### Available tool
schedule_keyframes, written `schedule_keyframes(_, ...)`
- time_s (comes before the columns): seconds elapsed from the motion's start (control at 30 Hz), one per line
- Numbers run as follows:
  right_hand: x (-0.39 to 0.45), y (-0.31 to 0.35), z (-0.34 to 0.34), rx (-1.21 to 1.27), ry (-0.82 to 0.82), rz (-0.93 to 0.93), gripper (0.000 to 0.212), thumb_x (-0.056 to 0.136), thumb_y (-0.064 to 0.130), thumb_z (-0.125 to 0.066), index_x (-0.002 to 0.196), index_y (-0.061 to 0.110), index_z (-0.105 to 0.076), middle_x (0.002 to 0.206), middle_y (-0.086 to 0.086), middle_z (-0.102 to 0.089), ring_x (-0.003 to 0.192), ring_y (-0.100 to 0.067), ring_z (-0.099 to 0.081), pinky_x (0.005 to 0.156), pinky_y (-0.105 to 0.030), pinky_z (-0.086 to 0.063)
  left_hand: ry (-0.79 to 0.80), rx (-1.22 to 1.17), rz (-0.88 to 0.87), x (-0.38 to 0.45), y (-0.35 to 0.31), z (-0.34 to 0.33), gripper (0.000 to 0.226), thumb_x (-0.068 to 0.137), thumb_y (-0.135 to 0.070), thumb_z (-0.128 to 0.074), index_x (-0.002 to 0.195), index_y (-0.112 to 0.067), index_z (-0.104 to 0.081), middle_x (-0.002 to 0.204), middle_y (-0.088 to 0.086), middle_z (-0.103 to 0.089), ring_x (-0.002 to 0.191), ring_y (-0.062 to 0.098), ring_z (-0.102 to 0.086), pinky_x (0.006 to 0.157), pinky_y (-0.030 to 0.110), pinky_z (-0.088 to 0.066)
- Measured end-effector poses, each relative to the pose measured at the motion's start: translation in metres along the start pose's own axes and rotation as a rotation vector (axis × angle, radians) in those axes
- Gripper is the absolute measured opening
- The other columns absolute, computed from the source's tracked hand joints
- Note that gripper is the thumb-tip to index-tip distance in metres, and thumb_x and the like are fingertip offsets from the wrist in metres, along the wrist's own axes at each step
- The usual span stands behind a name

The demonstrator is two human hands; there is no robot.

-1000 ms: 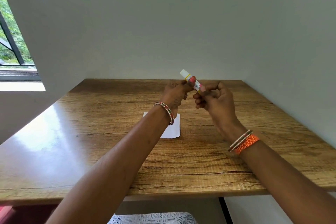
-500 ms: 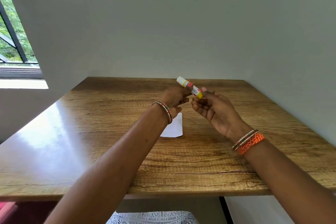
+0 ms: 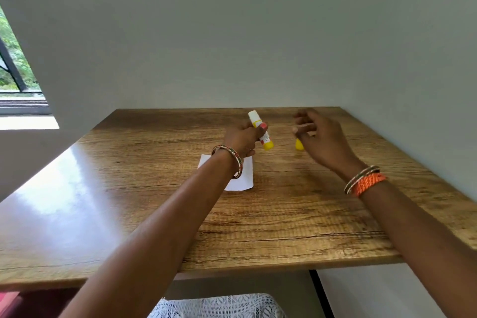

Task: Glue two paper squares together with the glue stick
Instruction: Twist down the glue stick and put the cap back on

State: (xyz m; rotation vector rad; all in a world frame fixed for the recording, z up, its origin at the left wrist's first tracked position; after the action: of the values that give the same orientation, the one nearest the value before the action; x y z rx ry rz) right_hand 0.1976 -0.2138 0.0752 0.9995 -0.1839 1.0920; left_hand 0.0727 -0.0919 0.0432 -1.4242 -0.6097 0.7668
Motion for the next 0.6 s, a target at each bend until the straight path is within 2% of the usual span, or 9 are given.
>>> schedule_keyframes(0.1,0.012,-0.035,0.002,-0.108,0.091,-0.201,0.026,0.087,0.022,-0.062,0.112,0.013,-0.065,0.104,-0.007,-0.066,0.100,-0.022,-0.061,0.080,-0.024,-0.040,0.114,0.255,-0.060,0.000,-0.002,-0.011,0.037,0.088,-0.031,-0.054,0.119,-0.011,-0.059,0.111,0.012,-0.064,0.083,0.015,-0.055,0.067,0.028,-0.048)
schedule_keyframes(0.17,0.012,-0.043,-0.011,-0.187,0.234,-0.246,0.033,0.085,0.028,-0.065,0.115,0.014,-0.065,0.112,-0.010,-0.066,0.100,-0.018,-0.057,0.081,-0.025,-0.038,0.130,0.331,-0.108,-0.001,-0.002,-0.014,0.037,0.086,-0.030,-0.059,0.118,-0.011,-0.059,0.117,0.016,-0.062,0.094,0.022,-0.059,0.082,0.036,-0.052)
schedule_keyframes(0.23,0.010,-0.042,-0.021,-0.260,0.293,-0.238,0.031,0.082,0.027,-0.069,0.111,0.015,-0.067,0.115,-0.008,-0.064,0.098,-0.016,-0.055,0.079,-0.026,-0.038,0.106,0.372,-0.143,-0.002,-0.004,-0.013,0.041,0.082,-0.030,-0.064,0.119,-0.013,-0.058,0.117,0.017,-0.062,0.101,0.028,-0.061,0.090,0.041,-0.051)
schedule_keyframes(0.33,0.014,-0.032,-0.021,-0.264,0.211,-0.188,0.016,0.081,0.016,-0.070,0.096,0.012,-0.071,0.106,-0.009,-0.065,0.093,-0.015,-0.055,0.075,-0.027,-0.041,0.106,0.396,-0.164,-0.001,-0.004,-0.010,0.041,0.081,-0.030,-0.065,0.119,-0.015,-0.058,0.113,0.017,-0.063,0.095,0.027,-0.062,0.087,0.039,-0.052)
schedule_keyframes(0.4,0.014,-0.025,-0.016,-0.096,0.131,-0.214,0.014,0.082,0.010,-0.067,0.097,0.009,-0.066,0.097,-0.010,-0.066,0.086,-0.018,-0.061,0.065,-0.027,-0.050,0.094,0.432,-0.201,-0.001,-0.006,-0.009,0.038,0.083,-0.029,-0.063,0.118,-0.016,-0.058,0.111,0.015,-0.064,0.091,0.024,-0.061,0.083,0.035,-0.051)
schedule_keyframes(0.47,0.016,-0.018,-0.011,0.124,0.096,-0.267,0.027,0.084,0.005,-0.065,0.108,0.012,-0.054,0.091,-0.011,-0.063,0.077,-0.018,-0.066,0.050,-0.023,-0.054,0.069,0.503,-0.270,-0.001,-0.010,-0.009,0.036,0.085,-0.026,-0.061,0.119,-0.014,-0.058,0.112,0.015,-0.064,0.093,0.024,-0.060,0.077,0.029,-0.048)
schedule_keyframes(0.5,0.017,-0.013,-0.010,0.152,0.103,-0.263,0.036,0.084,0.003,-0.064,0.113,0.015,-0.047,0.089,-0.009,-0.060,0.074,-0.018,-0.066,0.046,-0.021,-0.054,0.057,0.542,-0.302,-0.001,-0.012,-0.009,0.037,0.086,-0.024,-0.060,0.121,-0.014,-0.057,0.112,0.014,-0.064,0.091,0.021,-0.059,0.073,0.026,-0.044)
schedule_keyframes(0.6,0.020,0.005,-0.012,-0.014,0.141,-0.152,0.049,0.080,0.002,-0.068,0.114,0.020,-0.038,0.087,-0.003,-0.057,0.068,-0.012,-0.062,0.048,-0.020,-0.049,0.024,0.616,-0.355,-0.002,-0.014,-0.010,0.037,0.087,-0.022,-0.058,0.123,-0.016,-0.056,0.116,0.012,-0.062,0.087,0.014,-0.051,0.069,0.022,-0.035)
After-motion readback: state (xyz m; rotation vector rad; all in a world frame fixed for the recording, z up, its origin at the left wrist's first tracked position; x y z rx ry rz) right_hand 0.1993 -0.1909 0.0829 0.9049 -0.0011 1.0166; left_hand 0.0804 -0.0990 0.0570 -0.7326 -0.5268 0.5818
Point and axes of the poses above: each hand's wrist, its own x-axis towards the middle knuckle, its own z-axis out of the back of the hand, y = z × x, the point moved 7 cm from there along x, towards the middle knuckle
